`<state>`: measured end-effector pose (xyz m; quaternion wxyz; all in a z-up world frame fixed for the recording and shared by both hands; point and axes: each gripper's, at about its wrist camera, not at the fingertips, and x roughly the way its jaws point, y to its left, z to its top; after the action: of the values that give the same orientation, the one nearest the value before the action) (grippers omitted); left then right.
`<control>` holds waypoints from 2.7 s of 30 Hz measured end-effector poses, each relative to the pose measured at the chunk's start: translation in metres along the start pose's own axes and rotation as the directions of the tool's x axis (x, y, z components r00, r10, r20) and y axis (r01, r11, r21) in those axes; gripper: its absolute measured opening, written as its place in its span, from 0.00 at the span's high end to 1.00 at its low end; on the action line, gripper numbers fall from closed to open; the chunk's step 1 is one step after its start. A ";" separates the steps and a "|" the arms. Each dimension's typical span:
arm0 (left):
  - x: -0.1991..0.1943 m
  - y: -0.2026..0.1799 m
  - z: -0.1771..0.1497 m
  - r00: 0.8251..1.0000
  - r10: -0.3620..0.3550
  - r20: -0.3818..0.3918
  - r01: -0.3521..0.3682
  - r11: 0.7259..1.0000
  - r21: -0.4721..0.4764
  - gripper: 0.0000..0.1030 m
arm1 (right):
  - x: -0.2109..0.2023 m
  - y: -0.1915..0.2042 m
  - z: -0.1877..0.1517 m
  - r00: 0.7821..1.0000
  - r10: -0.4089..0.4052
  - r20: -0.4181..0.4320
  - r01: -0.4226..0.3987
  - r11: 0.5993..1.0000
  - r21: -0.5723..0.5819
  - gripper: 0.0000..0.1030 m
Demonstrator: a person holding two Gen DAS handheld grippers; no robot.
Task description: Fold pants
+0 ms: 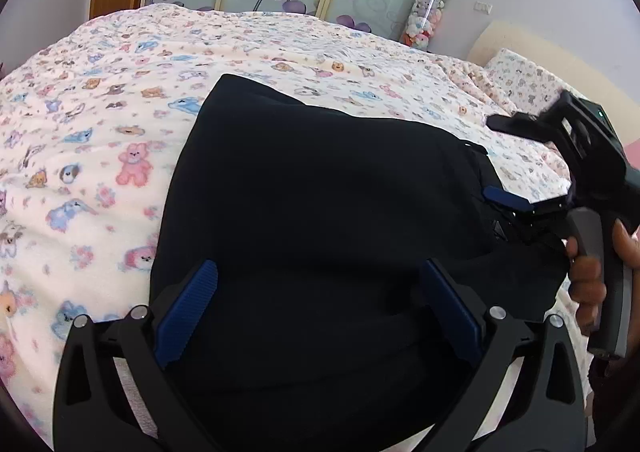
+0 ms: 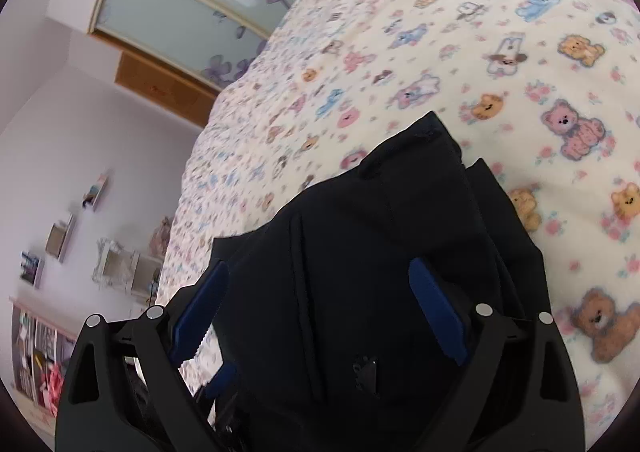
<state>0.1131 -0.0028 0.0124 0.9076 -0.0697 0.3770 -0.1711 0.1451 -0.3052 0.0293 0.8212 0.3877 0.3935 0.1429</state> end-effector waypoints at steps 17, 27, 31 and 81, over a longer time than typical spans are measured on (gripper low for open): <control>-0.009 -0.018 0.030 0.991 0.135 0.017 -0.136 0.989 0.058 0.02 | -0.062 -0.020 -0.082 0.995 0.096 0.002 -0.096 0.995 -0.035 0.04; 0.001 -0.017 0.016 0.985 0.169 -0.021 -0.168 0.984 0.059 0.02 | -0.072 -0.016 -0.084 0.987 0.152 0.062 -0.147 0.986 -0.076 0.03; -0.009 -0.023 0.028 0.986 0.166 0.017 -0.167 0.983 0.074 0.02 | -0.078 -0.006 -0.075 0.979 0.189 0.077 -0.182 0.979 -0.094 0.01; -0.019 0.024 -0.012 0.981 0.192 0.024 -0.192 0.981 0.005 0.02 | -0.030 -0.051 -0.011 0.990 -0.104 -0.093 0.092 0.989 -0.117 0.12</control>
<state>0.0986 0.0265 0.0101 0.9245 -0.0317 0.3707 -0.0833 0.1137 -0.3495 0.0027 0.8274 0.3135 0.4434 0.1433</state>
